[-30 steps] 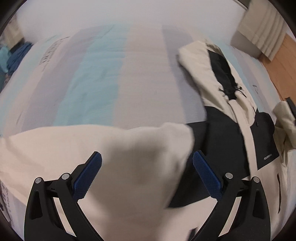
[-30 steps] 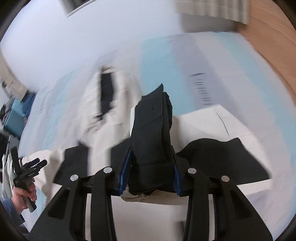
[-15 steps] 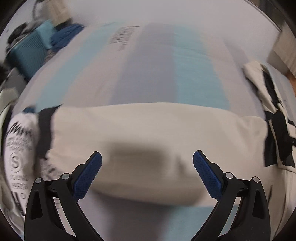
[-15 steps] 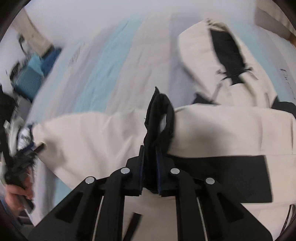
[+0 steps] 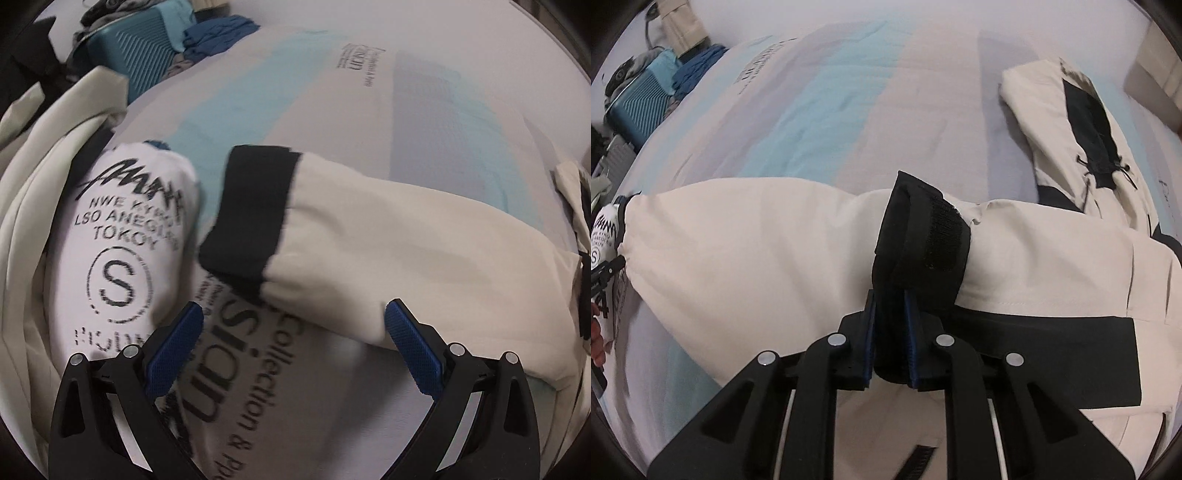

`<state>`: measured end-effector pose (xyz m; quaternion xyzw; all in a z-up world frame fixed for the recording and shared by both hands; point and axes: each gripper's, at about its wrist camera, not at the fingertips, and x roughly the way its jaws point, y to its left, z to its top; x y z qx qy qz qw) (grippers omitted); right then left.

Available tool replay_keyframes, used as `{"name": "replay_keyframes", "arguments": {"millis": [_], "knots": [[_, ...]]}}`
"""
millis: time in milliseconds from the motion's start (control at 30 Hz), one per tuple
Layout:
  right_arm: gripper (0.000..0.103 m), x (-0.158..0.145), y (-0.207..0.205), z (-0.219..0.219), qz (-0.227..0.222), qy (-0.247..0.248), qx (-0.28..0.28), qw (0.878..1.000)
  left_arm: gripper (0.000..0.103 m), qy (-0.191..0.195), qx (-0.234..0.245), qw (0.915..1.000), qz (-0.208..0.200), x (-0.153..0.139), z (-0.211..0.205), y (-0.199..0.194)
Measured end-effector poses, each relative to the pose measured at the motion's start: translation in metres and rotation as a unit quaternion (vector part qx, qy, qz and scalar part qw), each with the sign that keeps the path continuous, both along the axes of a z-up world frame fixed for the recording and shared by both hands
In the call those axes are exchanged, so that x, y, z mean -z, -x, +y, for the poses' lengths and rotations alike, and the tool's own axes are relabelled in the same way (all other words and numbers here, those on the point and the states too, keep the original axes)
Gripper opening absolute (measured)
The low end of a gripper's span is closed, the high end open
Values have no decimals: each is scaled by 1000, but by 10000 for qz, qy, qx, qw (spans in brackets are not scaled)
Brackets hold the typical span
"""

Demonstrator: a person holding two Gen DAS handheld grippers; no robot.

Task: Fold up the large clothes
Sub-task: 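Carry the held sleeve across the jacket body and open the right gripper, then grasp the black cuff of the other sleeve with the left gripper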

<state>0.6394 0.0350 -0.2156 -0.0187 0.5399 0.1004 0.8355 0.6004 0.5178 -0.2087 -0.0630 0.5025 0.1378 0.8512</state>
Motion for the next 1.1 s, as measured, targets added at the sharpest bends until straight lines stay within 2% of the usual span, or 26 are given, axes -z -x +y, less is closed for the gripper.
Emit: {"name": "replay_keyframes", "arguments": {"millis": [233, 367, 467, 533, 600, 700, 800, 867, 933, 1100], "knots": [[16, 16, 9, 19, 114, 60, -88, 9999, 97, 174, 102, 9997, -135, 7, 9, -16], [18, 21, 12, 23, 58, 188, -293, 9994, 97, 75, 42, 9999, -112, 14, 8, -32], [29, 26, 13, 28, 170, 210, -480, 9985, 97, -151, 21, 9999, 48, 23, -2, -40], [42, 22, 16, 31, 99, 158, -625, 9979, 97, -329, 19, 9994, 126, 28, -8, -46], [64, 16, 23, 33, 22, 113, -725, 9973, 97, -276, -113, 9995, 69, 27, -7, -47], [68, 6, 34, 28, -85, -39, -803, 9967, 97, -123, -268, 9995, -79, 24, -6, -47], [68, -8, 48, 10, -173, -268, -777, 9965, 87, -153, -403, 9990, -152, 23, -5, -44], [68, -13, 53, -3, -188, -355, -713, 9966, 69, -129, -520, 9983, -227, 21, 0, -38], [68, -17, 57, -14, -189, -371, -656, 9970, 55, -102, -653, 9975, -236, 19, 7, -32], [68, -24, 54, -47, -215, -412, -350, 9983, 46, -127, -585, 9981, -126, 20, 7, -28]]}}
